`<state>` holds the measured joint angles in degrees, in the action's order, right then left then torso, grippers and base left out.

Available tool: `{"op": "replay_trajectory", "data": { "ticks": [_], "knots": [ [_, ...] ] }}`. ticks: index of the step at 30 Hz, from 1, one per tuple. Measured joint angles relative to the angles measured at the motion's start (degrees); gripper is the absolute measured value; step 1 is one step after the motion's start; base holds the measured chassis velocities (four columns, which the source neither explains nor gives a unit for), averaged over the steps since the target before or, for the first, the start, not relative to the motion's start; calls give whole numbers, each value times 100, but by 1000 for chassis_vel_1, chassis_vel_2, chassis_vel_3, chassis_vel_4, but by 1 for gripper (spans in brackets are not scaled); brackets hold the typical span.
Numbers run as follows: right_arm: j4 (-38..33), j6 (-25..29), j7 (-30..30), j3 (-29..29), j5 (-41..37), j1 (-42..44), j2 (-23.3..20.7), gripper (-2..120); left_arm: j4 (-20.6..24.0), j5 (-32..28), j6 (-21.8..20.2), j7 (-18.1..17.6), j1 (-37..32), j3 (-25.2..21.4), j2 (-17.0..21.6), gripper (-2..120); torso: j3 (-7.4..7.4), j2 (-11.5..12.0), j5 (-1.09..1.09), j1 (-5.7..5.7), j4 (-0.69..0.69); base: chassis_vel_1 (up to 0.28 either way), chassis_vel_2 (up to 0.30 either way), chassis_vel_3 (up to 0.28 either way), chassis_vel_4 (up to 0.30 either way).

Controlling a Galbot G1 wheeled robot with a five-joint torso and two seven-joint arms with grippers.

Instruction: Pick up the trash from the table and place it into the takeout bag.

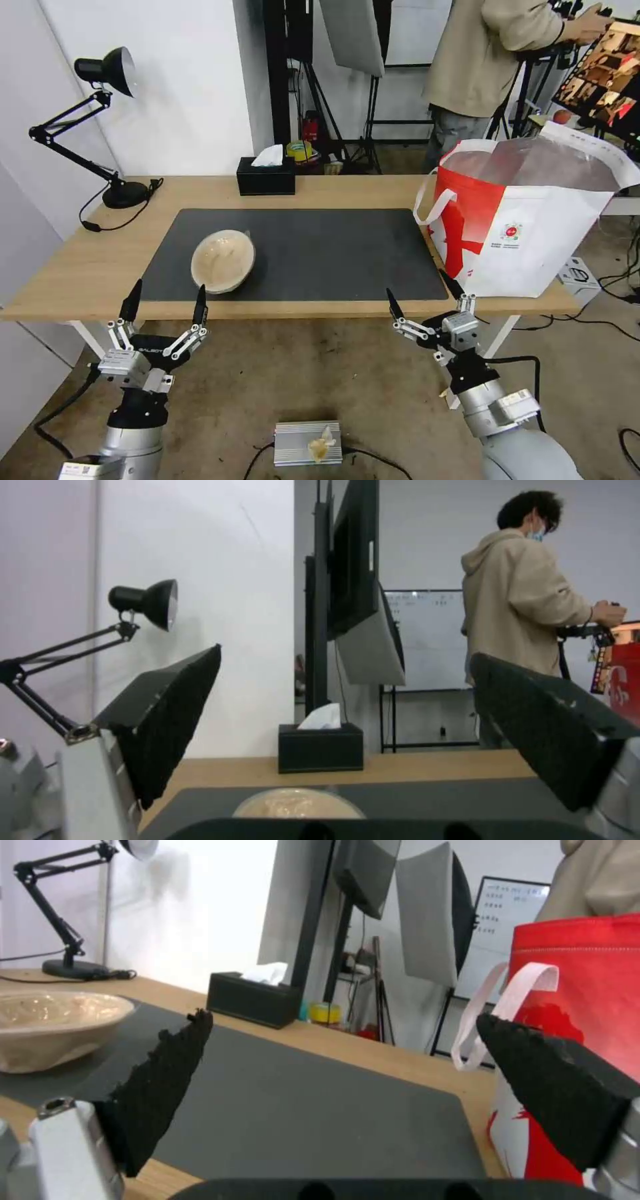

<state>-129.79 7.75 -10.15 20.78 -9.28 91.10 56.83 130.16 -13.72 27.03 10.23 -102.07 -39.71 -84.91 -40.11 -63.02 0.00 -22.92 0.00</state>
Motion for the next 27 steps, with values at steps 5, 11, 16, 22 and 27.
{"op": "replay_trajectory", "data": {
  "ticks": [5,11,16,22,27],
  "knots": [
    [10,-7,11,7,19,0,-5,100,-5,3,1,1,0,9,0,100,0,0,0,0,0,0,0,0,0],
    [12,-9,11,11,20,0,-6,100,-22,13,1,1,-8,19,3,100,0,0,0,0,0,0,0,0,0],
    [12,-9,11,13,20,-1,-8,100,-35,17,1,1,-9,29,15,100,0,0,0,0,0,0,0,0,0],
    [12,-9,11,15,20,-2,-9,100,-66,15,-1,0,-10,55,108,100,0,0,0,0,0,0,0,0,0],
    [12,-9,11,17,20,-2,-10,100,-95,-20,-60,-8,7,55,284,100,1,0,0,0,0,0,0,0,0]
  ]
}}
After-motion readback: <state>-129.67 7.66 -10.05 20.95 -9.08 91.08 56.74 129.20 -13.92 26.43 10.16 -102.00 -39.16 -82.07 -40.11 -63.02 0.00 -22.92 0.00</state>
